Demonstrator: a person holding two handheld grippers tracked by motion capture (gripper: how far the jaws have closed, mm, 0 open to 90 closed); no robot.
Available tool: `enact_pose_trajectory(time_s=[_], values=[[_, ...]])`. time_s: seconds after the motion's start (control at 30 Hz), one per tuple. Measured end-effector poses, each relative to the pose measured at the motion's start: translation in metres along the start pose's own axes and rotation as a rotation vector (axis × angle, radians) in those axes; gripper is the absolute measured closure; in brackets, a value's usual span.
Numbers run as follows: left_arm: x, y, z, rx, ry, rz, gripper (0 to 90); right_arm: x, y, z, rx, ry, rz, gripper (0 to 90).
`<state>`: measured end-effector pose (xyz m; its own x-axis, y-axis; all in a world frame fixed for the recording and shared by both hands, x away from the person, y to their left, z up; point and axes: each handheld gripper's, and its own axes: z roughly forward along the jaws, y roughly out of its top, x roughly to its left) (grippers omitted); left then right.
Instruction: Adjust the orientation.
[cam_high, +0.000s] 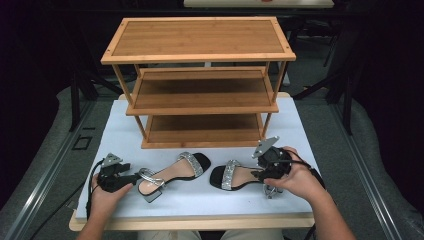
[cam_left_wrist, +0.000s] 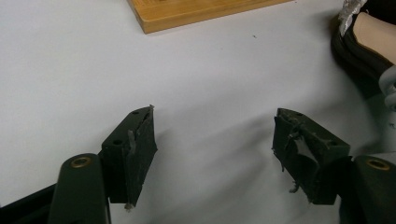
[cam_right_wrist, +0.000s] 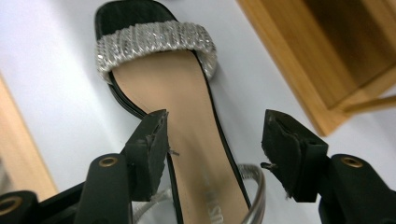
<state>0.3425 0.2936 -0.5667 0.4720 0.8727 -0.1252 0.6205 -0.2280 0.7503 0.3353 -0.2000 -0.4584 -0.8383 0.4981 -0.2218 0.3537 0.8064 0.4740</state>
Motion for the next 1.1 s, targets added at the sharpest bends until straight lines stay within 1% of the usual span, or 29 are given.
enact_pose_trajectory(time_s=[0.03,0.07,0.1,0.13,0.17,0.2,0.23,0.27,0.3,0.33,0.37,0.43,0.5,0.53,0.6,0.73,0.8,0.87,0.9,0.93,1.0,1.1], values=[[-0.001,0.0,-0.001,-0.001,0.003,-0.005,32.3,0.003,-0.004,-0.001,-0.008,-0.02,-0.001,41.7],[-0.001,0.0,-0.002,-0.003,-0.002,-0.008,34.3,0.005,-0.008,-0.003,-0.022,-0.029,0.001,42.4],[-0.002,0.0,-0.003,-0.007,-0.008,-0.011,34.7,0.007,-0.015,-0.004,-0.051,-0.046,0.015,43.4],[-0.003,0.001,-0.005,-0.014,-0.009,-0.013,34.7,0.007,-0.015,-0.004,-0.051,-0.046,0.015,43.4],[-0.004,0.001,-0.008,-0.025,-0.013,-0.019,35.2,0.006,-0.018,-0.003,-0.09,-0.04,0.04,43.4],[-0.005,0.002,-0.01,-0.031,-0.013,-0.023,35.7,0.004,-0.023,-0.004,-0.094,-0.035,0.061,43.8],[-0.006,0.002,-0.013,-0.041,-0.015,-0.027,35.9,0.001,-0.028,-0.004,-0.121,-0.034,0.096,45.1],[-0.007,0.003,-0.014,-0.05,-0.016,-0.025,36.2,-0.002,-0.031,-0.003,-0.131,-0.025,0.115,44.7],[-0.007,0.003,-0.016,-0.059,-0.019,-0.025,36.2,-0.003,-0.033,-0.001,-0.148,-0.029,0.118,44.9],[-0.008,0.004,-0.018,-0.072,-0.017,-0.022,36.2,-0.003,-0.039,-0.004,-0.129,-0.054,0.122,45.6],[-0.008,0.004,-0.02,-0.076,-0.016,-0.02,36.2,-0.003,-0.039,-0.004,-0.129,-0.054,0.122,45.6],[-0.008,0.004,-0.022,-0.082,-0.017,-0.022,36.2,-0.003,-0.043,-0.005,-0.157,-0.021,0.138,45.7],[-0.007,0.004,-0.024,-0.088,-0.017,-0.025,36.2,0.0,-0.044,-0.007,-0.154,-0.034,0.135,45.5],[-0.007,0.004,-0.025,-0.09,-0.019,-0.029,36.2,0.001,-0.044,-0.007,-0.162,-0.039,0.135,45.5],[-0.007,0.004,-0.026,-0.098,-0.021,-0.034,36.0,0.003,-0.043,-0.009,-0.158,-0.036,0.131,45.0],[-0.007,0.004,-0.031,-0.099,-0.015,-0.024,36.0,0.006,-0.043,-0.009,-0.162,-0.041,0.114,45.0],[-0.008,0.004,-0.032,-0.097,-0.017,-0.027,36.1,0.007,-0.043,-0.008,-0.173,-0.03,0.114,45.1],[-0.008,0.006,-0.035,-0.087,-0.027,-0.033,38.3,0.008,-0.043,-0.009,-0.158,-0.03,0.111,45.1],[-0.009,0.007,-0.037,-0.097,-0.034,-0.035,38.5,0.009,-0.043,-0.009,-0.158,-0.032,0.11,45.1],[-0.01,0.007,-0.038,-0.093,-0.034,-0.031,39.3,0.01,-0.043,-0.009,-0.172,-0.026,0.113,44.9],[-0.012,0.008,-0.04,-0.096,-0.028,-0.024,39.3,0.01,-0.042,-0.01,-0.166,-0.03,0.112,44.7],[-0.014,0.01,-0.044,-0.1,-0.018,-0.008,39.3,0.011,-0.042,-0.009,-0.184,-0.025,0.119,43.5]])
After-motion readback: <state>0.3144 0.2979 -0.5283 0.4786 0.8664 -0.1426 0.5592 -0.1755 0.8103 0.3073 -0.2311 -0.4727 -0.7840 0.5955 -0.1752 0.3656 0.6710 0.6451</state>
